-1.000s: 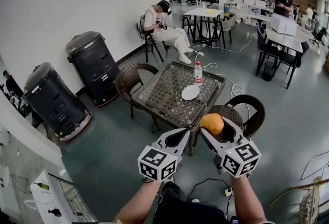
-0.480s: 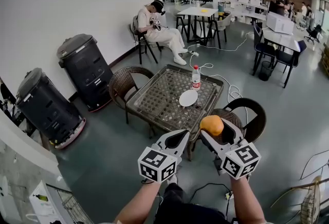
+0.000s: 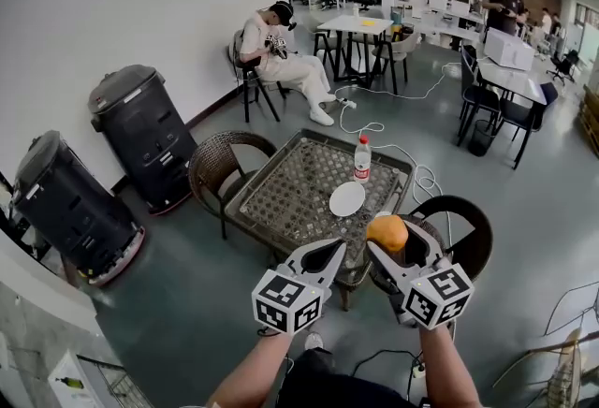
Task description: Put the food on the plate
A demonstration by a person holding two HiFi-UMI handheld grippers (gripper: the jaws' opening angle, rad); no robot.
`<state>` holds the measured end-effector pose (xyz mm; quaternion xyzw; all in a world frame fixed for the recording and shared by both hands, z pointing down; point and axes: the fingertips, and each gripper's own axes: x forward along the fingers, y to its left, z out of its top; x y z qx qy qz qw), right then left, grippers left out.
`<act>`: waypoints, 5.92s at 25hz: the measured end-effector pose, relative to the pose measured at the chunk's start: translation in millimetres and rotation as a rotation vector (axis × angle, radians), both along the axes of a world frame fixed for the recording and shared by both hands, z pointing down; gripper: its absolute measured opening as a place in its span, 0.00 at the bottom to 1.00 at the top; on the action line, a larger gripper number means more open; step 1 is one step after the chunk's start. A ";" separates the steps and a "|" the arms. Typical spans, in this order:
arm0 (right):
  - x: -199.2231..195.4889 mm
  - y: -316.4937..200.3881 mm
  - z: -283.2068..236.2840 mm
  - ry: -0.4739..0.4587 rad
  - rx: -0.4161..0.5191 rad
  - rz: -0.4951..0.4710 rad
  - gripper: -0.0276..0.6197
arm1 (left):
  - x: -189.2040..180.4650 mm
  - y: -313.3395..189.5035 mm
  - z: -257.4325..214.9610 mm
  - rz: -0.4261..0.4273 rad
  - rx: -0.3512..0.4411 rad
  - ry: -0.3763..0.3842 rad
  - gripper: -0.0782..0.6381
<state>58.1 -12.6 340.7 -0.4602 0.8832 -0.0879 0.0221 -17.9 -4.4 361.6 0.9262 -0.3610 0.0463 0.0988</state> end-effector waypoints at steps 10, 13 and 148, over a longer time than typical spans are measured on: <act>-40.9 -67.5 -1.4 -0.007 -0.028 0.056 0.53 | -43.4 -62.6 -1.1 0.063 -0.019 0.004 0.12; -50.8 -82.9 1.9 -0.004 -0.041 0.074 0.53 | -50.9 -74.4 2.4 0.088 -0.027 0.003 0.12; -21.3 -316.3 300.5 0.224 -0.588 -0.118 0.37 | -21.8 -279.1 213.7 -0.134 -0.410 -0.055 0.12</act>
